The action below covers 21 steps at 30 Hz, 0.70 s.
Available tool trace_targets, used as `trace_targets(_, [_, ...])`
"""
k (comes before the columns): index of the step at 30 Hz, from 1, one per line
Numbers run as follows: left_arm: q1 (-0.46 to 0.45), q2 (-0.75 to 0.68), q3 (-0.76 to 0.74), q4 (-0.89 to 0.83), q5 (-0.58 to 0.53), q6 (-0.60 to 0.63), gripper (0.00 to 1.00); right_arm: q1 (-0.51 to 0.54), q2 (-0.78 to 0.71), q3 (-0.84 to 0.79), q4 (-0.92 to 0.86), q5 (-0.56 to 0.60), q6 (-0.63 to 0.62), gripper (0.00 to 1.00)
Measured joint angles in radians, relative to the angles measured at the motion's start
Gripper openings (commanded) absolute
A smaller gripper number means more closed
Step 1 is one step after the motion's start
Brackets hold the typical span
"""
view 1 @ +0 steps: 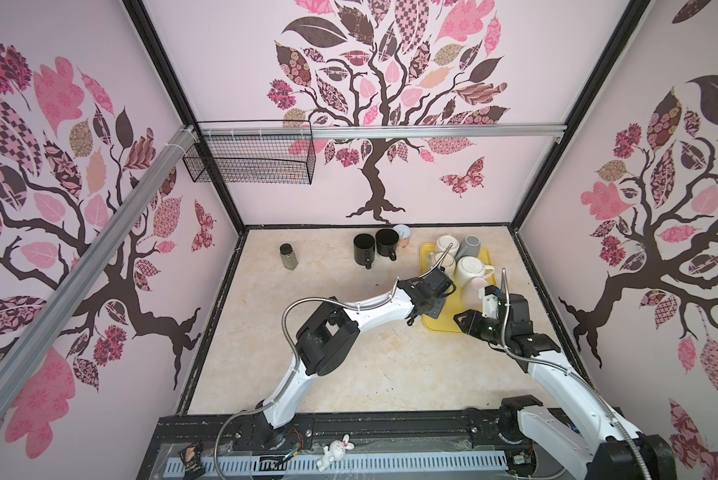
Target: Turn the mug right side up
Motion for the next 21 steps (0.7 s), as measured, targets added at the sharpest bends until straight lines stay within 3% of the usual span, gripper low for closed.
trace_targets(5, [0.046, -0.196, -0.226, 0.107, 0.113, -0.027, 0.00, 0.000, -0.011, -0.014, 0.044, -0.079, 0.071, 0.35])
trace_targets(9, [0.146, -0.379, -0.432, 0.249, 0.226, -0.087, 0.00, 0.000, -0.044, -0.014, 0.078, -0.137, 0.131, 0.35])
trace_targets(14, [0.265, -0.524, -0.584, 0.412, 0.340, -0.188, 0.00, 0.011, -0.126, -0.017, 0.193, -0.190, 0.250, 0.36])
trace_targets(21, [0.349, -0.616, -0.724, 0.660, 0.506, -0.372, 0.00, 0.166, -0.148, -0.060, 0.434, -0.170, 0.430, 0.42])
